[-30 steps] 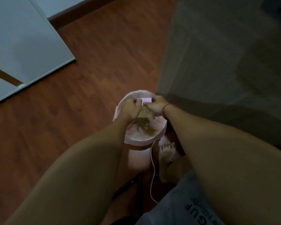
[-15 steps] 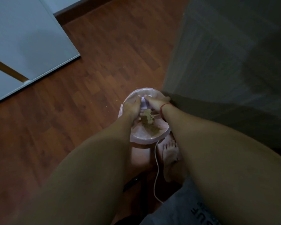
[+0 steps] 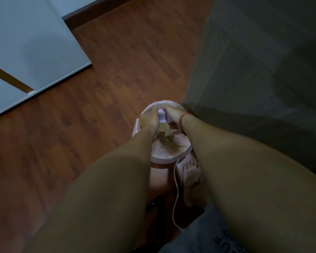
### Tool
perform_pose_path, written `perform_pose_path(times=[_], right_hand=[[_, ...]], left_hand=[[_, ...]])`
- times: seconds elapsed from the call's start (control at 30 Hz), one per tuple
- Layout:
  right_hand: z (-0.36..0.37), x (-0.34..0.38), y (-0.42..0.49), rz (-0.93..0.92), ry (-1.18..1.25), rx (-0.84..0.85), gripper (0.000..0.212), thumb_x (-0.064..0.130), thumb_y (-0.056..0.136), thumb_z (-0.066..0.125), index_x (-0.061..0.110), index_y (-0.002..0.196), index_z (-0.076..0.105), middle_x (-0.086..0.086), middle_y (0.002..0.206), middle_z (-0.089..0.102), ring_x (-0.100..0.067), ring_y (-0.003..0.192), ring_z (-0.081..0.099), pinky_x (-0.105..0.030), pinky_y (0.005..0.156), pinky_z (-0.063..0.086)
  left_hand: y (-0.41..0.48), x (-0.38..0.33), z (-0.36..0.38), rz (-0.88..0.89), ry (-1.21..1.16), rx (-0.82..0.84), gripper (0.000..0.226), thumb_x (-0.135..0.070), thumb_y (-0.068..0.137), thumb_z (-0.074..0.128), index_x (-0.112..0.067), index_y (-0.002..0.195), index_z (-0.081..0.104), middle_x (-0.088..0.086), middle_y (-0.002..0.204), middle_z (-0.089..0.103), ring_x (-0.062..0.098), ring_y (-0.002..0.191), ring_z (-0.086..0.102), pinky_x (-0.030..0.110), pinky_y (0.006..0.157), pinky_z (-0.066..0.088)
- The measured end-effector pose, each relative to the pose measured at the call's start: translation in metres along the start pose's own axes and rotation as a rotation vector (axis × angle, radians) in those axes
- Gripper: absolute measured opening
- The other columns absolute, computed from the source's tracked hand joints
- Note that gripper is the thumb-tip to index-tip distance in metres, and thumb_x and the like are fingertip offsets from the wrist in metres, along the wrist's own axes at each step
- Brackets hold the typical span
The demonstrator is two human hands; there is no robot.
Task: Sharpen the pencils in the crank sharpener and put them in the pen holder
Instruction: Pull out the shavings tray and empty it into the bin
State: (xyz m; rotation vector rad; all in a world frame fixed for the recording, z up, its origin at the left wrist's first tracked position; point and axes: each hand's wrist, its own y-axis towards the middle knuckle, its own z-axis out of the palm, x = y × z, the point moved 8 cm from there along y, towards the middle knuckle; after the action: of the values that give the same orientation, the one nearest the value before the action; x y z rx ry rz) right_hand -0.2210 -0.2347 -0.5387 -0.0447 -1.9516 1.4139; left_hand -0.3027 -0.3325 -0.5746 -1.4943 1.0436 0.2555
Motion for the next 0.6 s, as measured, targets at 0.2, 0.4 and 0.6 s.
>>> perform_pose_path(times=[0.2, 0.4, 0.6], right_hand=[[-0.003, -0.003, 0.001, 0.012, -0.027, -0.128, 0.047, 0.048, 0.069, 0.057, 0.019, 0.105, 0.051, -0.014, 0.099, 0.058, -0.029, 0.09, 0.058, -0.041, 0.091, 0.051], [-0.002, -0.015, 0.013, 0.075, -0.056, -0.083, 0.034, 0.046, 0.079, 0.056, 0.014, 0.088, 0.055, -0.009, 0.084, 0.057, -0.027, 0.073, 0.055, -0.031, 0.06, 0.044], [-0.009, -0.001, 0.003, -0.016, -0.077, -0.107, 0.025, 0.044, 0.078, 0.055, 0.02, 0.081, 0.06, -0.005, 0.078, 0.056, -0.026, 0.074, 0.054, -0.033, 0.079, 0.051]], left_hand=[[-0.019, -0.012, -0.009, -0.014, -0.011, -0.026, 0.063, -0.05, 0.072, 0.055, -0.009, 0.119, 0.051, 0.013, 0.104, 0.067, 0.033, 0.091, 0.067, 0.042, 0.081, 0.056], [-0.02, -0.015, -0.002, 0.039, 0.01, 0.004, 0.047, -0.043, 0.081, 0.048, -0.01, 0.11, 0.065, 0.015, 0.107, 0.069, 0.035, 0.1, 0.065, 0.045, 0.088, 0.052], [-0.023, -0.014, 0.0, -0.001, -0.018, -0.011, 0.056, -0.046, 0.081, 0.05, -0.008, 0.123, 0.054, 0.014, 0.108, 0.066, 0.033, 0.094, 0.065, 0.047, 0.088, 0.054]])
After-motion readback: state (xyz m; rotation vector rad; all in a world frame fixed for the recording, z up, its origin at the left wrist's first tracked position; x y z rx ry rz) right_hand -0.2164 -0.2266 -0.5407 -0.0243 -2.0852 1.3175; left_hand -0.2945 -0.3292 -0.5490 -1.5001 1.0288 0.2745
